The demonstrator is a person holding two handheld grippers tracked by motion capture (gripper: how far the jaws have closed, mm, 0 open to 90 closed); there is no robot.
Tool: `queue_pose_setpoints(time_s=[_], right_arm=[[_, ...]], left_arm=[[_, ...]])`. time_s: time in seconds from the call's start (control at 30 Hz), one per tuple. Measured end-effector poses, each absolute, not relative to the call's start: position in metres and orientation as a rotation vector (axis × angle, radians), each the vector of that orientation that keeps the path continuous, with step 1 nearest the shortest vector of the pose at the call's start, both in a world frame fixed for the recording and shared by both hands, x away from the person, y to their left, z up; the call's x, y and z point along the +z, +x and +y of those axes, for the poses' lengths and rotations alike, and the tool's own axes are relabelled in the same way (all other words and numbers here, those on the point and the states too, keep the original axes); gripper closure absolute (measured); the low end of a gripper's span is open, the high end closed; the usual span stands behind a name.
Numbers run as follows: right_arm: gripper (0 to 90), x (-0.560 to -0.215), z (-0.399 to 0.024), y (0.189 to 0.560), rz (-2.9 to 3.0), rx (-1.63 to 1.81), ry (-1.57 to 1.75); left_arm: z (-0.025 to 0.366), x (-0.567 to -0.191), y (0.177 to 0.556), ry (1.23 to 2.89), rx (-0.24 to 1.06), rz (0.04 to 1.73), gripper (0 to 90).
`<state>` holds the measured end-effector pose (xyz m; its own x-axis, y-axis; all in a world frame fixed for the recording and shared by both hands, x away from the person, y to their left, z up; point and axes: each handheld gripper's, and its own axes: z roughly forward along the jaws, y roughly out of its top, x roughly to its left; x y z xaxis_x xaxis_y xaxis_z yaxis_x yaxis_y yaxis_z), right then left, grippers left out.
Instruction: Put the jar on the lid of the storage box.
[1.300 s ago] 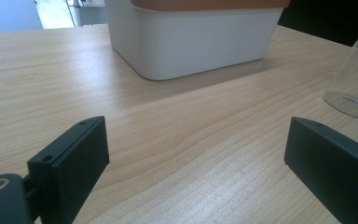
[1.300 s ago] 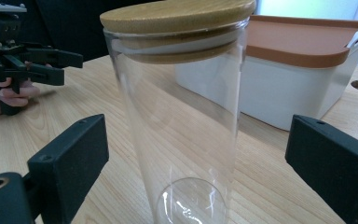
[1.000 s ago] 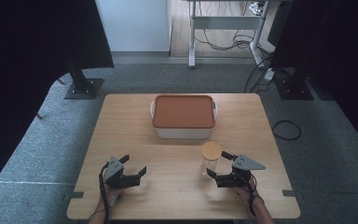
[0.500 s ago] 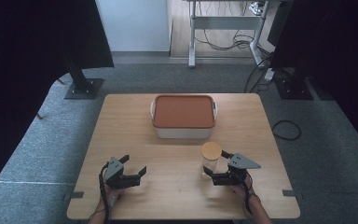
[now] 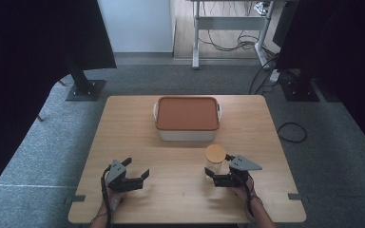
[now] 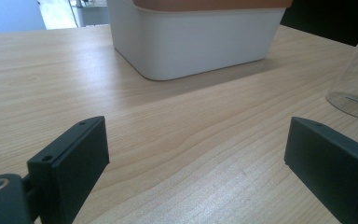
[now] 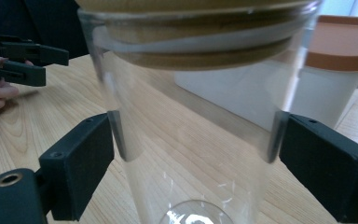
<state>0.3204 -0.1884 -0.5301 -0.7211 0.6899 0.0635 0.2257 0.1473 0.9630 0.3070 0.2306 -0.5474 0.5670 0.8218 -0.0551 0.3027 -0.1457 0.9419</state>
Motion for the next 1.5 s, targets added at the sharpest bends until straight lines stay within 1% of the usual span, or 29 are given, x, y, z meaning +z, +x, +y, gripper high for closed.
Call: queue_pose_setpoints(time_s=[0.2, 0.37, 0.4, 0.47, 0.6, 1.5], right_arm=[[12.4, -0.532, -0.185, 0.320, 2.039, 1.576, 0.871], [16.8, -0.534, -0.185, 0.321, 2.046, 1.555, 0.878], [18.8, -0.535, -0.185, 0.321, 2.045, 1.552, 0.880], [19.5, -0.535, -0.185, 0.322, 2.045, 1.550, 0.881], [24.6, -0.535, -0.183, 0.320, 2.035, 1.540, 0.875], [25.2, -0.533, -0.176, 0.314, 2.047, 1.515, 0.840]], left_arm=[[0.230, -0.547, 0.307, 1.712, 0.597, 0.943, 5.9], [0.231, -0.547, 0.307, 1.712, 0.597, 0.944, 5.9], [0.231, -0.547, 0.307, 1.712, 0.596, 0.943, 6.0], [0.230, -0.547, 0.307, 1.712, 0.597, 0.942, 6.0], [0.230, -0.547, 0.307, 1.711, 0.598, 0.941, 6.0], [0.230, -0.547, 0.307, 1.709, 0.597, 0.944, 6.0]])
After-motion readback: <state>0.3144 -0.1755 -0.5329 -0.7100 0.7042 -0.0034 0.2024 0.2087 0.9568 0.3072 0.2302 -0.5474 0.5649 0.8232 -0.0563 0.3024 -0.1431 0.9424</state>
